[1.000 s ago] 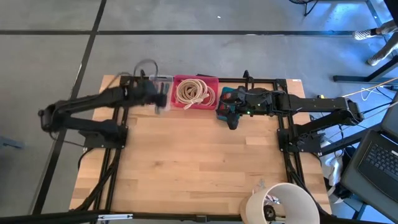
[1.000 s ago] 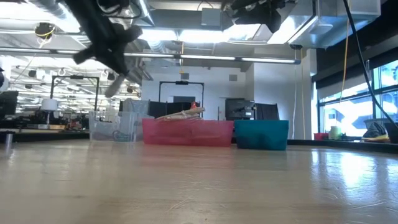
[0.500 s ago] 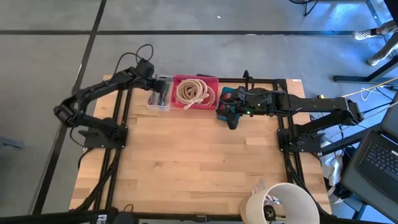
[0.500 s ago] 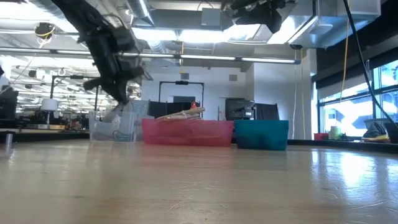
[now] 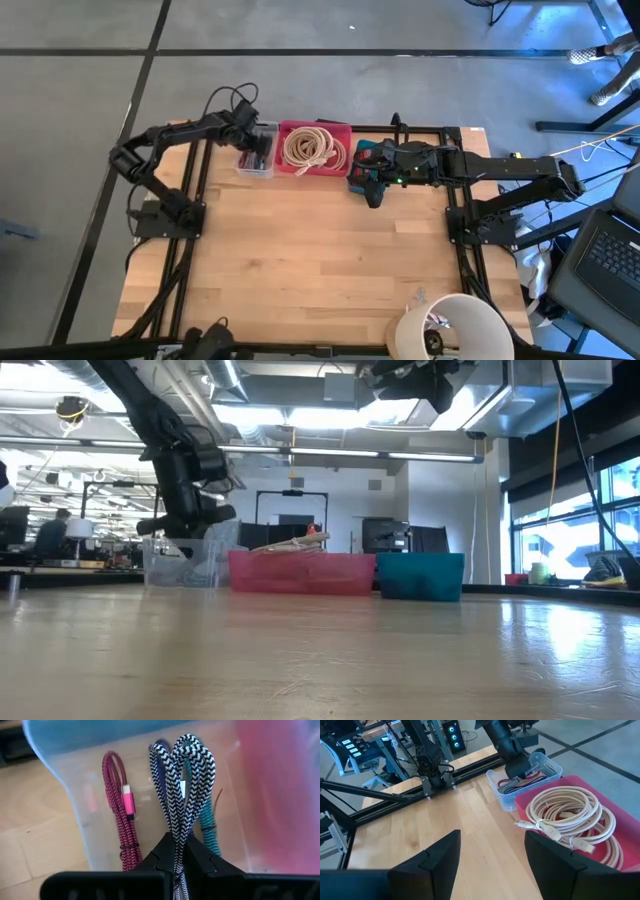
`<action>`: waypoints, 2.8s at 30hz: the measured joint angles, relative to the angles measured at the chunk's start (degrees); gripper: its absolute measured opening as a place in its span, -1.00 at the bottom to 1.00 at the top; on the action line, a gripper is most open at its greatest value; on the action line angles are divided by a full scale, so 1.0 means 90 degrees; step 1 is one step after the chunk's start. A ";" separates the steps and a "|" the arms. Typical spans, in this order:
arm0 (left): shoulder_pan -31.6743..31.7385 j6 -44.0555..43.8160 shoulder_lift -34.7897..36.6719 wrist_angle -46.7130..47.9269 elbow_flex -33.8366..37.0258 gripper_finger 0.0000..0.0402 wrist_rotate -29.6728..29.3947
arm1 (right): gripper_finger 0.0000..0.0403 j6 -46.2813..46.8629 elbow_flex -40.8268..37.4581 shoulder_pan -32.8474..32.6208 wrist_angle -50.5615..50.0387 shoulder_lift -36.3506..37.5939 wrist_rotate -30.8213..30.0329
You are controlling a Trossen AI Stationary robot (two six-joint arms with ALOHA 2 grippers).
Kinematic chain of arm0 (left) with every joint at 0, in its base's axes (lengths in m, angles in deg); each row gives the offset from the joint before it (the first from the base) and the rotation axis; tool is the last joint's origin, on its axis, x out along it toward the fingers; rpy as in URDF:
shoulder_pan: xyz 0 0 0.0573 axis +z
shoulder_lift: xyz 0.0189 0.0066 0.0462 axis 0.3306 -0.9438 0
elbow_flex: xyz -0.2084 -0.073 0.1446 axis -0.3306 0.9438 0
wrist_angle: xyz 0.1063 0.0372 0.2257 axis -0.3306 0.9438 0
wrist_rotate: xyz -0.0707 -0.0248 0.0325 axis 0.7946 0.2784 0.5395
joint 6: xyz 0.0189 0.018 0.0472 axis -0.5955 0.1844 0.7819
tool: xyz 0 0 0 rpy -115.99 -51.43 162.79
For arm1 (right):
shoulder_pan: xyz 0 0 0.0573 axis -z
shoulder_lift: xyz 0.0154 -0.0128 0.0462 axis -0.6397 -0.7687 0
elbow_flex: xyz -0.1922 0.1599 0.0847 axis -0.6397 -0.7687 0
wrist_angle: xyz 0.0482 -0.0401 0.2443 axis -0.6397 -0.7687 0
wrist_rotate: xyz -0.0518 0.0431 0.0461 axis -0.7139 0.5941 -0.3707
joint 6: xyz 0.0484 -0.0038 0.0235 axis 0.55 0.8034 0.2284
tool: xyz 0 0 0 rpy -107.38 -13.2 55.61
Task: Pick & Place USB Port
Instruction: Put the white and black charger cable into the transparent bin, then return to Home Position
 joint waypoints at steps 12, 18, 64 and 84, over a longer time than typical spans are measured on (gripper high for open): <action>0.0002 -0.0083 -0.0553 -0.0217 -0.0002 -0.95 -0.0067 | 0.11 0.0023 0.0000 0.0000 -0.0002 0.0000 0.0000; 0.0001 -0.0075 -0.0551 -0.0438 0.0000 -0.62 -0.0068 | 0.11 0.0134 0.0000 0.0000 -0.0005 0.0000 0.0002; -0.7800 -0.0634 0.3702 -0.2576 0.0311 -0.33 -0.3988 | -0.95 0.1210 -0.0398 -0.1656 -0.2594 0.4169 -0.1885; -0.8156 0.1918 0.4778 -0.2900 0.1488 -0.37 -0.3554 | -0.98 -0.1013 -0.1609 -0.1642 -0.2346 0.5630 0.0866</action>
